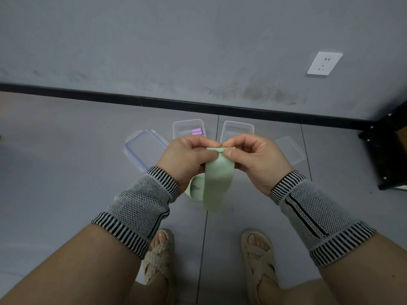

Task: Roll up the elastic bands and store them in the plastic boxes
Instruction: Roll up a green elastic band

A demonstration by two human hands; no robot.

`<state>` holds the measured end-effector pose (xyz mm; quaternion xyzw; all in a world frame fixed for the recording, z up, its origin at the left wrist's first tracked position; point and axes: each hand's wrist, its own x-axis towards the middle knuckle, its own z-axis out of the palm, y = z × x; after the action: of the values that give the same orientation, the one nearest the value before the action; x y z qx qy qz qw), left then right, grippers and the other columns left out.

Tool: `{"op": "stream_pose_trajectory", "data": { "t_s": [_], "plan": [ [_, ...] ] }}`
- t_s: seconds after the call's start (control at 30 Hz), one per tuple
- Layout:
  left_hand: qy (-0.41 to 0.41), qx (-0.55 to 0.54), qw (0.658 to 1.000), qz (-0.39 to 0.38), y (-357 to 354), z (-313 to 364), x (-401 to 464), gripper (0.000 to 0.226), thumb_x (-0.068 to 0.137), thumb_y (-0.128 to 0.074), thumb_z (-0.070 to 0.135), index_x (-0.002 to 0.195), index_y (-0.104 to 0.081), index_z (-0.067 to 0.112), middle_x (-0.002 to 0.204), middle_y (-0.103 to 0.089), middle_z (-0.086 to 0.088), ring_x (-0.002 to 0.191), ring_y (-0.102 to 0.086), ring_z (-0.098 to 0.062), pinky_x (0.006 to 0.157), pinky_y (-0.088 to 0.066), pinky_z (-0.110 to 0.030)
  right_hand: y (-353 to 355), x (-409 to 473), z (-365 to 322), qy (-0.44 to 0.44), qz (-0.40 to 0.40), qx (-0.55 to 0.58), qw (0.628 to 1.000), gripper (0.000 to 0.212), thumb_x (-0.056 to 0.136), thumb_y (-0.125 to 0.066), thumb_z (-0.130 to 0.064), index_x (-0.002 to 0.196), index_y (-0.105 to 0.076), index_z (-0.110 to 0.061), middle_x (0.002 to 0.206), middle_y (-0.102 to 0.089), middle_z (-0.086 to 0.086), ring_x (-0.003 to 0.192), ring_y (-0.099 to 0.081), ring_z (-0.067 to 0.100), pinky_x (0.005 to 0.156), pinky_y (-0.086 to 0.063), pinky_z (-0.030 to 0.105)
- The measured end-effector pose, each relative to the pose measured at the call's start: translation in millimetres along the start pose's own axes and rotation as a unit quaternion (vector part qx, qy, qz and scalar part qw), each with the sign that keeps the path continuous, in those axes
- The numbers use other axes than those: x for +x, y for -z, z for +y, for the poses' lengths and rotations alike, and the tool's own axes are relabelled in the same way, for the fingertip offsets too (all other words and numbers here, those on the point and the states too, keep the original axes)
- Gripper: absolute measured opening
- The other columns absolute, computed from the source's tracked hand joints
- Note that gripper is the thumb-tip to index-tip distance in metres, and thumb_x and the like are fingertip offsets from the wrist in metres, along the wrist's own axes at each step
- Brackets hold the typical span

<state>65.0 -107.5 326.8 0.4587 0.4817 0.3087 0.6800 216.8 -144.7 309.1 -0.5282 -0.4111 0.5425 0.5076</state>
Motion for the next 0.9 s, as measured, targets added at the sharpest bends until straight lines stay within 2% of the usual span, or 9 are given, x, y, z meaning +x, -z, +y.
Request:
{"op": "stream_pose_trajectory", "data": {
  "t_s": [0.13, 0.27, 0.33, 0.57, 0.77, 0.9],
  "plan": [
    [-0.009, 0.004, 1.000, -0.001, 1.4, -0.2, 1.0, 0.020, 0.082, -0.059, -0.011, 0.079, -0.067, 0.008, 0.076, -0.071, -0.011, 0.075, -0.068, -0.024, 0.077, -0.057, -0.038, 2.8, -2.6, -1.9, 0.010, 0.023, -0.051, 0.998, 0.009, 0.087, -0.065, -0.010, 0.081, -0.071, -0.012, 0.080, -0.068, 0.021, 0.073, -0.063, 0.028, 0.076, -0.056, 0.047],
    [-0.003, 0.002, 1.000, -0.011, 2.2, -0.3, 0.8, 0.017, 0.085, -0.058, -0.008, 0.084, -0.066, 0.007, 0.077, -0.070, -0.011, 0.071, -0.067, -0.020, 0.071, -0.058, -0.034, 2.9, -4.1, -6.2, 0.019, 0.029, -0.088, 0.996, 0.012, 0.085, -0.066, -0.005, 0.076, -0.068, -0.012, 0.065, -0.066, 0.008, 0.055, -0.061, 0.013, 0.058, -0.055, 0.028],
    [0.011, -0.004, 1.000, -0.011, 2.5, 0.5, 1.2, 0.013, 0.087, -0.058, -0.005, 0.087, -0.064, 0.007, 0.078, -0.069, -0.013, 0.068, -0.067, -0.019, 0.067, -0.059, -0.032, 1.9, -3.7, -5.5, 0.022, 0.033, -0.081, 0.996, 0.015, 0.084, -0.066, -0.003, 0.074, -0.068, -0.013, 0.063, -0.067, 0.005, 0.054, -0.062, 0.013, 0.055, -0.054, 0.025],
    [0.036, 0.051, 0.998, -0.009, 7.5, 2.7, 2.6, 0.010, 0.084, -0.065, 0.004, 0.081, -0.064, 0.013, 0.083, -0.068, -0.014, 0.069, -0.064, -0.020, 0.061, -0.058, -0.027, 0.9, -3.3, -3.6, 0.024, 0.045, -0.074, 0.996, 0.014, 0.085, -0.065, -0.001, 0.075, -0.069, -0.010, 0.064, -0.067, 0.008, 0.054, -0.061, 0.015, 0.056, -0.054, 0.028],
    [0.062, -0.040, 0.997, -0.031, 7.3, 1.9, 3.7, 0.016, 0.085, -0.059, -0.002, 0.078, -0.062, 0.013, 0.073, -0.067, -0.006, 0.065, -0.063, -0.017, 0.063, -0.054, -0.027, 0.1, -0.9, -2.0, 0.039, 0.044, -0.079, 0.995, 0.017, 0.084, -0.066, 0.000, 0.073, -0.068, -0.013, 0.069, -0.067, 0.014, 0.060, -0.063, 0.022, 0.061, -0.058, 0.036],
    [0.057, -0.064, 0.996, -0.037, 5.7, 2.8, 2.4, 0.009, 0.085, -0.062, 0.005, 0.078, -0.062, 0.010, 0.070, -0.066, -0.005, 0.063, -0.064, -0.015, 0.058, -0.056, -0.024, 1.2, 0.5, -1.4, 0.042, 0.047, -0.080, 0.995, 0.019, 0.082, -0.067, 0.003, 0.073, -0.066, -0.014, 0.073, -0.065, 0.018, 0.068, -0.062, 0.028, 0.070, -0.057, 0.045]
  ]
}}
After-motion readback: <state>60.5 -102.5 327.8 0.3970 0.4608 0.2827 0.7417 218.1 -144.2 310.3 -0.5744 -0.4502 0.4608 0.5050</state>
